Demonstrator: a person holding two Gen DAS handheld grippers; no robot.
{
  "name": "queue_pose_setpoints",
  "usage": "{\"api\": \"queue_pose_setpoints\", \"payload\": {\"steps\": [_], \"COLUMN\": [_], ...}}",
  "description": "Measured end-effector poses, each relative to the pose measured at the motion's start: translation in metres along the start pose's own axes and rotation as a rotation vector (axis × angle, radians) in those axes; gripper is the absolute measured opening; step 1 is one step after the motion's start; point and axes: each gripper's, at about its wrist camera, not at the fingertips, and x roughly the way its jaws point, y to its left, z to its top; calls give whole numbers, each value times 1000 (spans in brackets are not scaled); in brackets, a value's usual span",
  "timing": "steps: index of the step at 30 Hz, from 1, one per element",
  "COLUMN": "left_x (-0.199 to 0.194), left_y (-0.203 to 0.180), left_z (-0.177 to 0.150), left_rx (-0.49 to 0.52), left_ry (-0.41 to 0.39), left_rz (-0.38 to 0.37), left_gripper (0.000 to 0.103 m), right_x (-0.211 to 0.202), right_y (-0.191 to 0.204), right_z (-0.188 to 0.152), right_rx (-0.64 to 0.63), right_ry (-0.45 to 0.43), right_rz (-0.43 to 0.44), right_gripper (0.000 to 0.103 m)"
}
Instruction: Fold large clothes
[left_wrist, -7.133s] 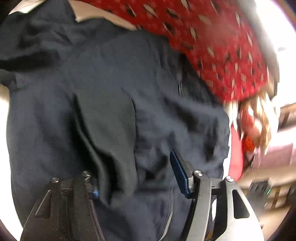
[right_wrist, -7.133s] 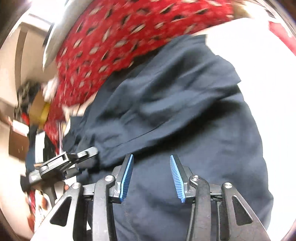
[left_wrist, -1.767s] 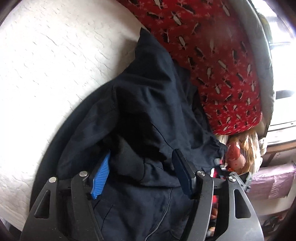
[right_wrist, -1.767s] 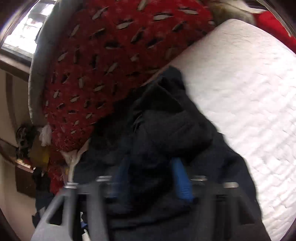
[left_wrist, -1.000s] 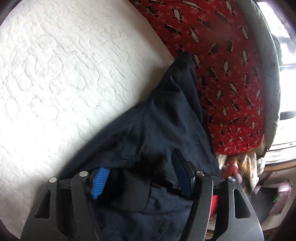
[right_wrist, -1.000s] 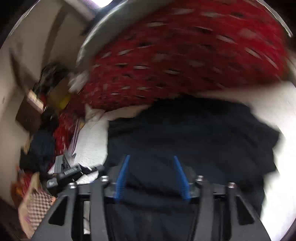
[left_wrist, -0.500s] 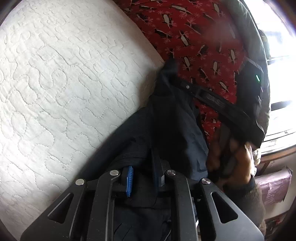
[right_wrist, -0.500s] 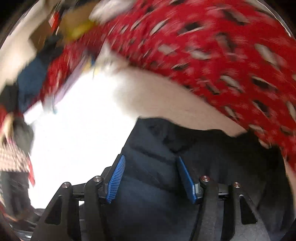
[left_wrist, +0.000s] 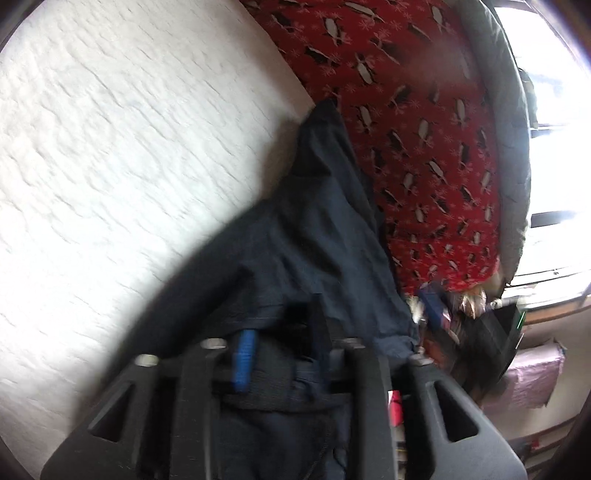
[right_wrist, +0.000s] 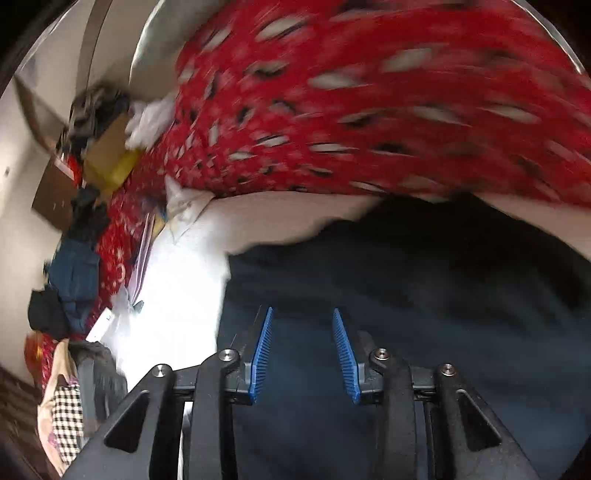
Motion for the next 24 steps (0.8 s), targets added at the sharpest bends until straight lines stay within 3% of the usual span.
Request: {"api": "queue_pose_setpoints", "payload": {"steps": [2, 5, 9, 10, 11, 12, 15, 16, 17, 18, 20, 23, 24], "left_x": [4, 11, 14, 13, 12, 12, -3, -14, -25, -35, -42, -28, -20], "left_y": [-2, -4, -5, -7, -9, -9, -11, -15, -18, -23, -27, -15, -8], "left_z": [-1, -1, 3, 3, 2, 4, 6, 7, 8, 8, 8, 7, 7], "left_rx": [-22, -41, -91, -84, -65, -53, -56, -54, -46, -24, 17, 28, 21], "left_ry": [10, 3, -20, -24, -26, -24, -53, -73, -97, -124, -152, -112, -83], "left_rz": [-8, -6, 12, 39, 77, 92, 113, 110, 95, 95, 140, 238, 273], "left_gripper": [49, 53, 52, 39, 18, 10, 5, 5, 5, 5, 5, 5, 6], "right_x": [-58, -128, -150, -147, -143, -139, -126, -120, -116, -110, -126, -131, -121], "right_y": [-44, -101, -153, -161, -166, -172, -185, -188, -183, -173, -149, -133, -137], "right_z": [-28, -72, -124, -131, -133, -134, -132, -130, -125, -114, -108, -115, -121], "right_rx": [94, 248, 462, 496, 520, 551, 639, 667, 664, 649, 576, 518, 529], "right_ry": [-70, -188, -160, -171, -189, -221, -298, -289, -272, -260, -320, -332, -289], "right_rz": [-61, -173, -65, -49, -38, -17, 47, 51, 79, 136, 191, 188, 137], "right_gripper": [43, 54, 58, 58, 58, 58, 57, 41, 3, 3, 2, 3, 3]}}
